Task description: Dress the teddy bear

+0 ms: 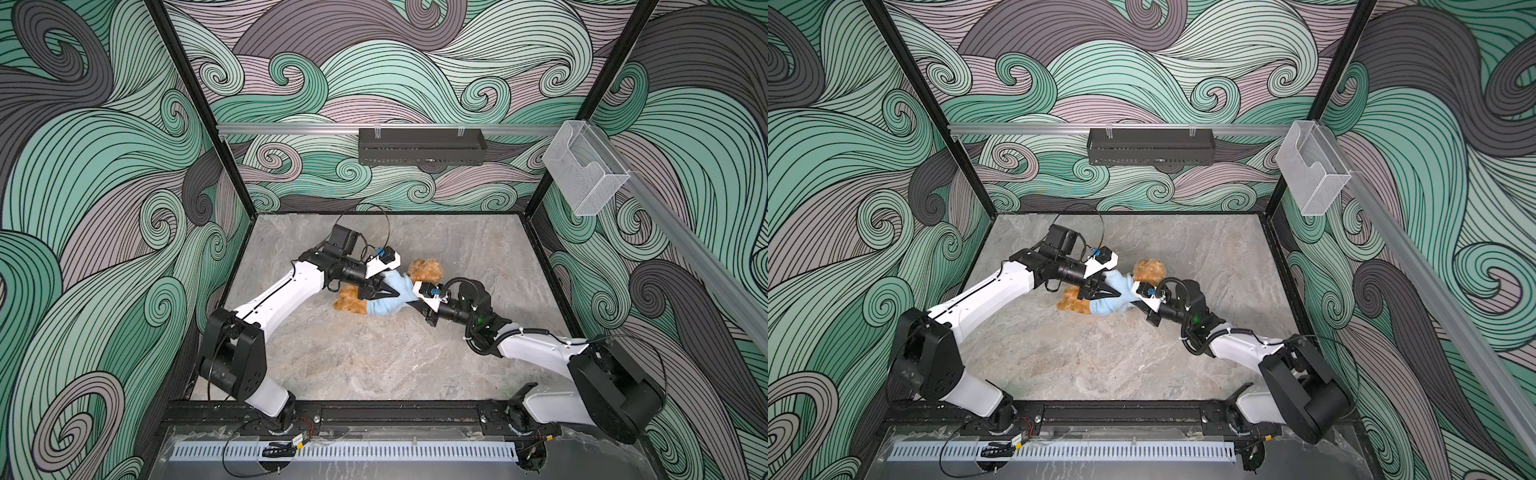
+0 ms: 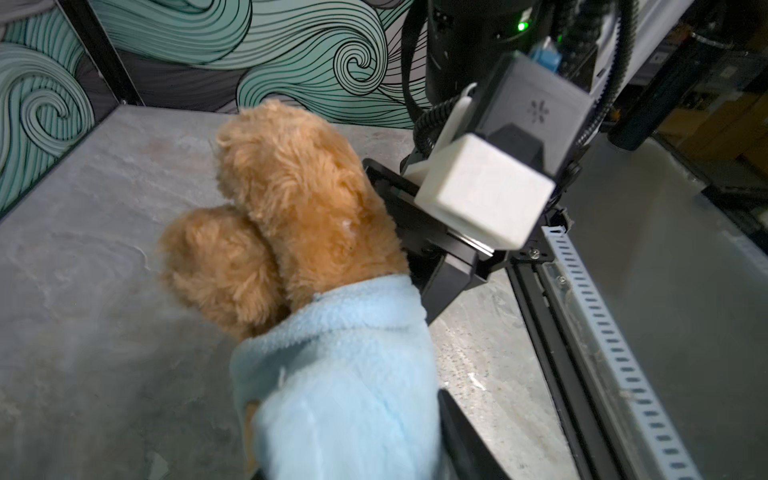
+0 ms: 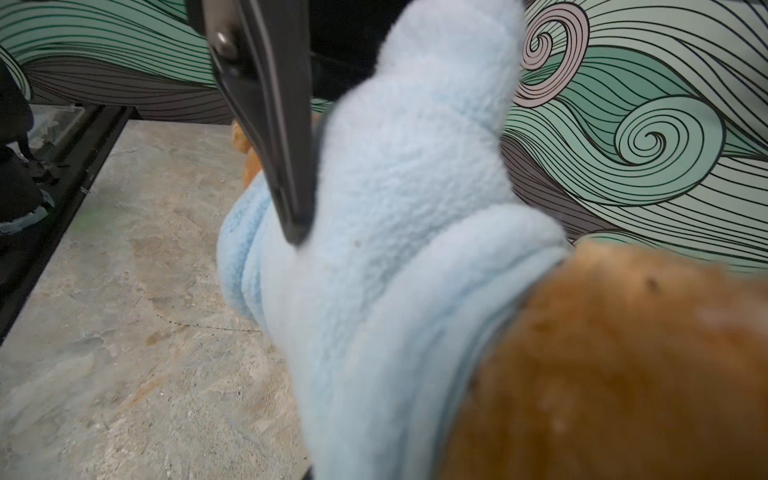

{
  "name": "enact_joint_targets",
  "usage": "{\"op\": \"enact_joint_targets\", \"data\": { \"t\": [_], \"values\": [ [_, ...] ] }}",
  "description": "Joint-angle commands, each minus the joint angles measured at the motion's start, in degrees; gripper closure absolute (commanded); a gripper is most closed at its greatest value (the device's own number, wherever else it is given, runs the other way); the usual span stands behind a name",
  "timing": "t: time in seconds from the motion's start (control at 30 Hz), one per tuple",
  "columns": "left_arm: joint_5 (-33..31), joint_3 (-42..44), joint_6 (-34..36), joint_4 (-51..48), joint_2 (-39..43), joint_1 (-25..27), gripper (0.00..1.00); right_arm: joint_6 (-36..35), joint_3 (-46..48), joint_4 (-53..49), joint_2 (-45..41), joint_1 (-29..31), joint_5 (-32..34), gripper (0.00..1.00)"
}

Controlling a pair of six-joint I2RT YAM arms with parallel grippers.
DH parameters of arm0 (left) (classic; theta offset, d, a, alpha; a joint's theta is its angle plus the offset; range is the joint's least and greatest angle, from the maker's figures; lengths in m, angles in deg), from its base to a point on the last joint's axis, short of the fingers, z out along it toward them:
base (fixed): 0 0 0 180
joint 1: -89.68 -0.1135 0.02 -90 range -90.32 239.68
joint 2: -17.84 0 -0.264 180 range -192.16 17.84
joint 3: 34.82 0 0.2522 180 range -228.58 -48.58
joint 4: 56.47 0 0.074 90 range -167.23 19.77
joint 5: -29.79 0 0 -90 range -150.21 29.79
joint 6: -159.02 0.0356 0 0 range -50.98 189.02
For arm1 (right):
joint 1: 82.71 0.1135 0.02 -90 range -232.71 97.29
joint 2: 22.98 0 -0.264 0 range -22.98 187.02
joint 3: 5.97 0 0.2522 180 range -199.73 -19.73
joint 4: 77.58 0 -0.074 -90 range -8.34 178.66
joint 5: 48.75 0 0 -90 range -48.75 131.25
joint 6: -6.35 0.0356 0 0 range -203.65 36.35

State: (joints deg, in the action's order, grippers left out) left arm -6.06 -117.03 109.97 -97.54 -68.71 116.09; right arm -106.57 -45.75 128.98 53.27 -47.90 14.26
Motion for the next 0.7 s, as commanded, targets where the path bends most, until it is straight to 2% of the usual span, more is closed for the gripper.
{"op": "enact_joint_targets", "data": {
  "t": [0.0, 0.1, 0.2, 0.4, 0.67],
  "values": [
    [-5.54, 2.57, -7.50, 7.76, 7.80, 0.51, 0.46, -3.39, 2.60, 2.47, -2.49, 0.30, 6.26, 0.79],
    [-12.50, 6.21, -14.88, 12.09, 13.92, 0.91, 0.48, -5.97, 4.21, 2.39, -3.93, 0.92, 9.26, 0.79],
    [-20.39, 5.55, -16.72, 6.72, 17.29, 2.31, 0.65, -8.99, 5.25, 2.87, -4.70, 2.40, 12.49, 0.80],
    [-25.05, -1.79, -10.59, -11.02, 15.50, 4.26, 0.75, -14.32, 6.33, 3.26, -5.94, 5.65, 15.79, 0.80],
    [-24.74, -12.53, 0.79, -27.19, 6.59, 4.31, 0.93, -19.88, 7.21, 2.00, -8.54, 10.73, 21.24, 0.80]
  ]
}}
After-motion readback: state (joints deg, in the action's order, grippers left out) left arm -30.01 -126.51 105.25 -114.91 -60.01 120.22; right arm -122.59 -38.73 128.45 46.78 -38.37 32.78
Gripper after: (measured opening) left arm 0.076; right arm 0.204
